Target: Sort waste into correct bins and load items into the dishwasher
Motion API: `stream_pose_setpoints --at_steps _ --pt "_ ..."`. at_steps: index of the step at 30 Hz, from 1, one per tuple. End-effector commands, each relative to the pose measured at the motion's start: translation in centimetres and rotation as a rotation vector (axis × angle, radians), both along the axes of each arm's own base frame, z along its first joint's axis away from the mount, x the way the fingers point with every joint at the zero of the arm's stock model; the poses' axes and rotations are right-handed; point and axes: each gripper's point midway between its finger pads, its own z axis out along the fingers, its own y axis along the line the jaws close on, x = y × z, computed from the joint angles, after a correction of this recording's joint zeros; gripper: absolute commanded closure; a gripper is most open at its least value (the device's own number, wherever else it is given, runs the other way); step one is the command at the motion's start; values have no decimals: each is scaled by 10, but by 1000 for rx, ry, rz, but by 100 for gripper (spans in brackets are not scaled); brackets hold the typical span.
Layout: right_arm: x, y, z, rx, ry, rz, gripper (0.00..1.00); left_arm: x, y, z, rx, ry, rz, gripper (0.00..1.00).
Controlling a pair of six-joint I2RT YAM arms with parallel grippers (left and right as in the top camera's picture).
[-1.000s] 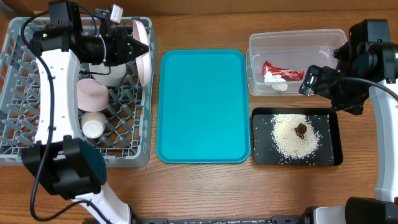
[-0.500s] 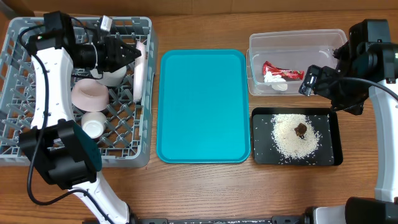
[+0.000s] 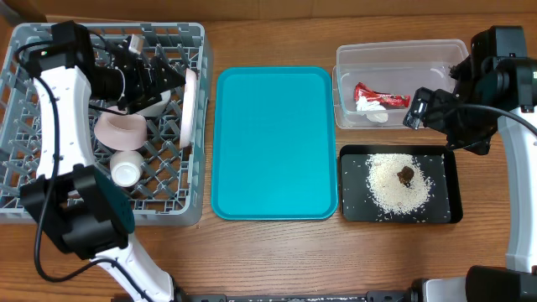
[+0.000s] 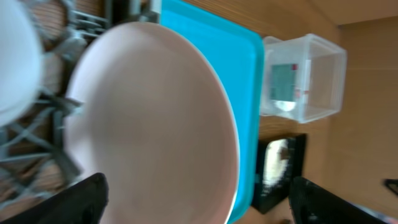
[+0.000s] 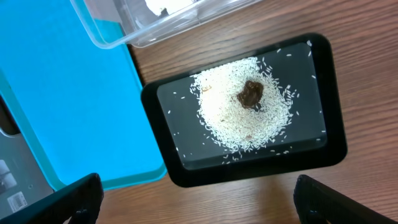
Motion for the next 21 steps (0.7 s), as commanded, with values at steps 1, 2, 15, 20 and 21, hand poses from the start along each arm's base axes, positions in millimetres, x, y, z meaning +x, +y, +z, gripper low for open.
stream_pose_setpoints --at_steps 1,2,15,20,21 --pt "7 6 5 37 -36 8 0 -13 10 38 152 -93 22 0" --pt "11 11 7 61 -55 16 0 -16 8 45 180 -109 19 0" --pt "67 71 20 51 -299 264 0 -53 -28 41 592 -6 -54 0" --pt "75 77 -10 56 -213 281 0 -74 -47 35 617 53 -142 0" --pt "74 77 -18 56 -180 280 0 -77 -46 34 626 60 -148 0"
